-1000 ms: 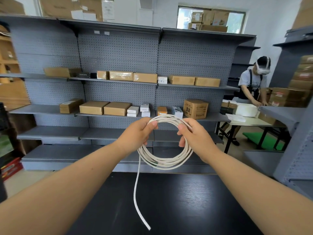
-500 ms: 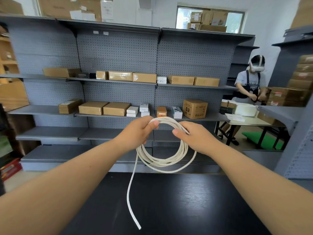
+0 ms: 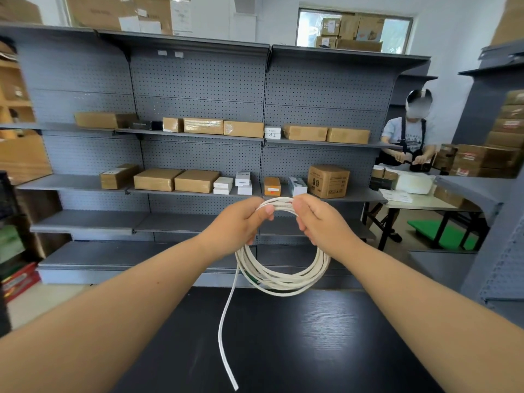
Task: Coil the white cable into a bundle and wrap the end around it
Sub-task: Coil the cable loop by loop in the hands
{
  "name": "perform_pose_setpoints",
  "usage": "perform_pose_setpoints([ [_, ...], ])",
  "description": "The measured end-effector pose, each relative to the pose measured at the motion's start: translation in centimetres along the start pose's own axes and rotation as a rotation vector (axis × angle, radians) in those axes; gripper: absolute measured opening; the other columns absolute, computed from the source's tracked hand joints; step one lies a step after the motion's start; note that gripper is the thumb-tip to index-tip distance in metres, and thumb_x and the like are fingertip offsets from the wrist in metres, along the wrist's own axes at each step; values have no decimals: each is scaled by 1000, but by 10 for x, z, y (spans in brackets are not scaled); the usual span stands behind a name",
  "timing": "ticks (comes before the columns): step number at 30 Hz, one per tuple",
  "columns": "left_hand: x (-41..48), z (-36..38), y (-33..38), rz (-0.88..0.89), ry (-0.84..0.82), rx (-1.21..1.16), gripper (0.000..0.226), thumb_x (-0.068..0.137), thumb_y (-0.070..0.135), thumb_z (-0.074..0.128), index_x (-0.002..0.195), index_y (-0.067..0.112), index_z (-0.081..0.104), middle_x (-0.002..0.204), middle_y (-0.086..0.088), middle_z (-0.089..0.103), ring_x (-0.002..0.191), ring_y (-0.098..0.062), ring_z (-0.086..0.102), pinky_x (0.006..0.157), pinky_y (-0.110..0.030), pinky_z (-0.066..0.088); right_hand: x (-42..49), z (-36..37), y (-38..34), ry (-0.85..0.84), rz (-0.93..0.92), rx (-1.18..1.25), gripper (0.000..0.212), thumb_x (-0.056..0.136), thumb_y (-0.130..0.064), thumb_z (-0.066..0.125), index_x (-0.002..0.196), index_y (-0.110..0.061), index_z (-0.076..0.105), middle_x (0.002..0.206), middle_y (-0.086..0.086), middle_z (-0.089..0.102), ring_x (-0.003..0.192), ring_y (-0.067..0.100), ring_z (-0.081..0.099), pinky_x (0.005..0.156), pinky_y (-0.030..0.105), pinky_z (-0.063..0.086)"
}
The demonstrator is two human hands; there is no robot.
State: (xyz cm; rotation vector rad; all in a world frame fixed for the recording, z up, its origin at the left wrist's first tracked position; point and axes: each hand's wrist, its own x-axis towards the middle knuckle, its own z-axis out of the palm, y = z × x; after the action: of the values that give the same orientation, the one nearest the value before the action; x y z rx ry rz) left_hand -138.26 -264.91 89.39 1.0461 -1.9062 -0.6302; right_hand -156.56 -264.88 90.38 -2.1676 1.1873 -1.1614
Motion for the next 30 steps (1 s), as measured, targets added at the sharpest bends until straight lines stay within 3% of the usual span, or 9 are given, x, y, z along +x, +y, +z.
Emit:
perform_pose_setpoints([
  [6,-2,3,2,-2,-15,-5,26,96,35,43,81,18,55,44,13,39,43,-9,38,56,-32,44,-2,1,1,-10,66,90,31,99,-39,29,76,-32,49,55,-3,42,42,2,37,47,18,31],
  [8,-3,3,2,-4,-22,19,27,96,36,42,82,17,55,43,13,40,43,-9,39,57,-34,44,-2,-1,0,-27,101,93,39,99,-39,28,74,-21,51,53,-3,43,39,3,36,46,20,32],
  [11,-5,3,5,-9,-24,44,25,97,34,42,80,18,54,46,11,41,44,-12,40,55,-32,43,-3,-3,0,-62,134,104,42,99,-36,30,87,-5,56,62,3,54,43,12,42,52,26,39],
  [15,-7,3,10,-4,-12,89,24,98,29,41,78,21,51,52,4,41,48,-15,42,52,-23,40,-2,-4,1,-33,144,94,33,99,-32,35,95,-12,61,64,-1,56,51,12,49,58,24,45],
  [19,-8,4,12,2,-10,58,23,97,30,42,77,21,51,53,3,40,50,-17,42,53,-24,40,-2,1,3,27,-3,-107,25,100,-30,31,95,-25,55,59,-8,48,50,4,45,57,22,39],
  [21,-8,5,13,1,-9,45,23,97,30,42,78,21,52,52,4,40,52,-19,42,54,-25,40,-5,2,6,58,-45,-121,24,100,-30,30,89,-25,51,59,-9,46,54,5,43,59,26,36],
  [27,-8,6,7,-16,-25,30,23,96,34,43,79,24,55,51,6,42,49,-14,45,61,-31,43,-7,-1,8,-23,-105,-247,12,96,-34,40,92,-27,48,64,-11,48,59,4,46,55,21,33],
  [30,-8,8,6,-52,-25,-92,23,95,34,44,82,24,60,55,6,42,49,-10,46,59,-24,44,-6,0,7,32,-104,-258,18,96,-34,40,92,-22,53,66,-10,49,64,12,48,60,29,36],
])
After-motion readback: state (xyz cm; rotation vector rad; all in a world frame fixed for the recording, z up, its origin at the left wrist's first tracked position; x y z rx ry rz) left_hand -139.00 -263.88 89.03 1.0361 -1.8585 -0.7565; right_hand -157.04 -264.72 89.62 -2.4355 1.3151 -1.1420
